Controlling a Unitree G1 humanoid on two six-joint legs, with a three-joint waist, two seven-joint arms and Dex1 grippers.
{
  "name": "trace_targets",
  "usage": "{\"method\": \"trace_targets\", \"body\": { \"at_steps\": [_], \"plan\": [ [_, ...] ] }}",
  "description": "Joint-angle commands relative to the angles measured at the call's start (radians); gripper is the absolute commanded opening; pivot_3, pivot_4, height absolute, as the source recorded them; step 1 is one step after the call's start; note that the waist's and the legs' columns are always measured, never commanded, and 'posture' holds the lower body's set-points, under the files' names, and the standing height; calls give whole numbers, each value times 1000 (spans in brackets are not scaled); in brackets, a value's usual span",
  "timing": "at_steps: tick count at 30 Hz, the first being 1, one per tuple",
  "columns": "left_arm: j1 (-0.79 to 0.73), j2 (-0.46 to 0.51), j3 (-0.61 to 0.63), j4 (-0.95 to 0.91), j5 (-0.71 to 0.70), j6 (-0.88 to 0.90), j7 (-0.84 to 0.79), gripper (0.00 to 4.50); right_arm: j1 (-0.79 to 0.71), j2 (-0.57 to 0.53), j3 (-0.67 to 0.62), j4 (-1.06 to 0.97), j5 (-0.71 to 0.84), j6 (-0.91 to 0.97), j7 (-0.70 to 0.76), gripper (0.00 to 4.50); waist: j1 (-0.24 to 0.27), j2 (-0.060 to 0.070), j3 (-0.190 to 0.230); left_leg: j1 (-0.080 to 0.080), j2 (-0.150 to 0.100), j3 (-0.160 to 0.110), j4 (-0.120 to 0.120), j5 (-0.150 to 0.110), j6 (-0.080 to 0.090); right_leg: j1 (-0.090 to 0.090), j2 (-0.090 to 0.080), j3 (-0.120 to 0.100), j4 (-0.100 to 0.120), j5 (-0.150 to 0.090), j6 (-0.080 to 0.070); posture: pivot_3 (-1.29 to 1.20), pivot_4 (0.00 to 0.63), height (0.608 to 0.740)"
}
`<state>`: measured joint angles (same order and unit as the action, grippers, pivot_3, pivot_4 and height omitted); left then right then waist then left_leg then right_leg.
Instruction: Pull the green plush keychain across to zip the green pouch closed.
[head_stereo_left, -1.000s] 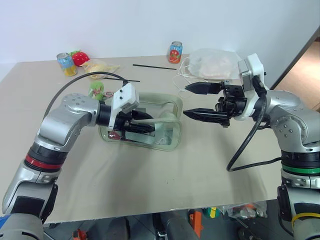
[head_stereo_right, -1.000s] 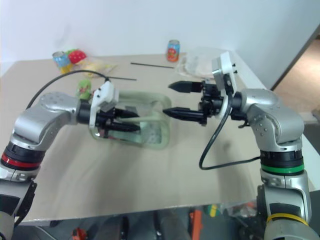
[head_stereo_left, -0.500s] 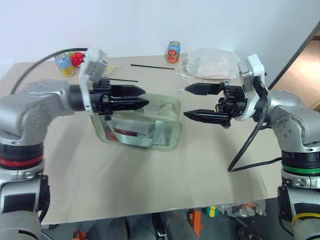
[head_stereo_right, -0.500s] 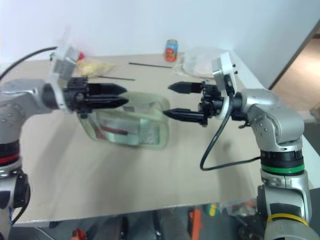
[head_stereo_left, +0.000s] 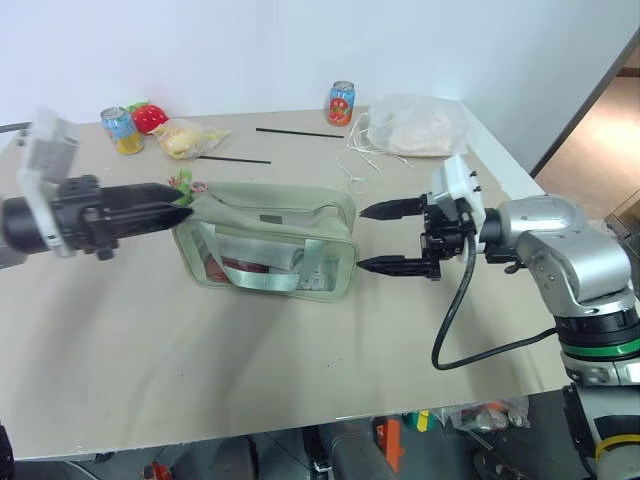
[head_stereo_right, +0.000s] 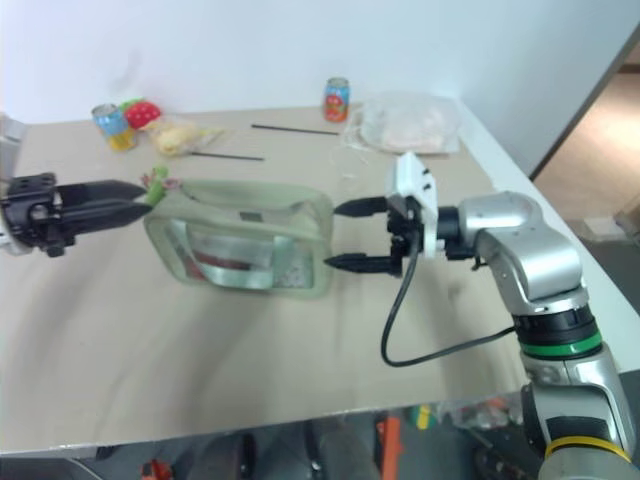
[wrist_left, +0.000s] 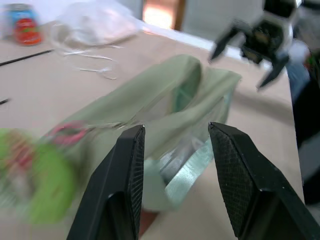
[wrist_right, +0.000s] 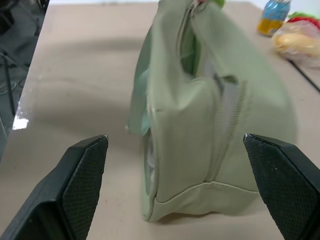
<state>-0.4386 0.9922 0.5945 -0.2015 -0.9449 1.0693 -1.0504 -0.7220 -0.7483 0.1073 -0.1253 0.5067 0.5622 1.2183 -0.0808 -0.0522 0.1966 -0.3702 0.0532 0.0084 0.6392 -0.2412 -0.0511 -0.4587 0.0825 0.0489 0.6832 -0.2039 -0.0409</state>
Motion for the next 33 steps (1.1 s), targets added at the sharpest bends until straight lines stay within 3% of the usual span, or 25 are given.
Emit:
{"method": "trace_targets", "body": {
  "at_steps": [1,5,12,16,19,24,33],
  "plan": [
    [61,-12,213,-4,-133,77,56,2079,-12,16,4,-52,7,-8,5,4500,1,0,0,0,0,0,0,0,0,0,0,-1,0,0,0,0,150,740],
    [222,-114,417,-29,-245,110,173,2079,-11,54,45,-25,-24,-34,5,4500,0,0,0,0,0,1,-1,0,0,0,-1,0,0,-1,-1,0,150,740],
    [397,-249,450,-76,-329,46,314,2121,-43,89,54,64,-56,-64,32,2290,7,-3,-1,1,-1,-2,1,1,-1,0,-2,-2,0,0,0,0,150,740],
    [359,-330,409,-17,-373,-12,443,2121,-47,98,55,70,-51,-79,61,858,7,-3,-1,2,-1,-2,2,1,-1,1,-2,-2,0,0,0,0,150,740],
    [291,-390,333,50,-381,-45,541,2121,-50,105,64,77,-71,-91,62,83,9,-3,-2,1,-1,-3,1,1,-1,2,-1,-2,0,0,0,0,150,740],
    [171,-448,233,150,-428,-65,649,2121,-45,101,83,69,-100,-97,61,83,5,-5,-2,0,-1,-4,1,1,-1,6,-1,-2,0,0,0,0,150,740],
    [4,-482,165,322,-505,-77,750,2121,-5,80,55,4,-81,-62,37,83,5,-6,-2,-1,-1,-5,1,2,-3,6,-1,-2,0,1,1,0,150,740]
  ]
}}
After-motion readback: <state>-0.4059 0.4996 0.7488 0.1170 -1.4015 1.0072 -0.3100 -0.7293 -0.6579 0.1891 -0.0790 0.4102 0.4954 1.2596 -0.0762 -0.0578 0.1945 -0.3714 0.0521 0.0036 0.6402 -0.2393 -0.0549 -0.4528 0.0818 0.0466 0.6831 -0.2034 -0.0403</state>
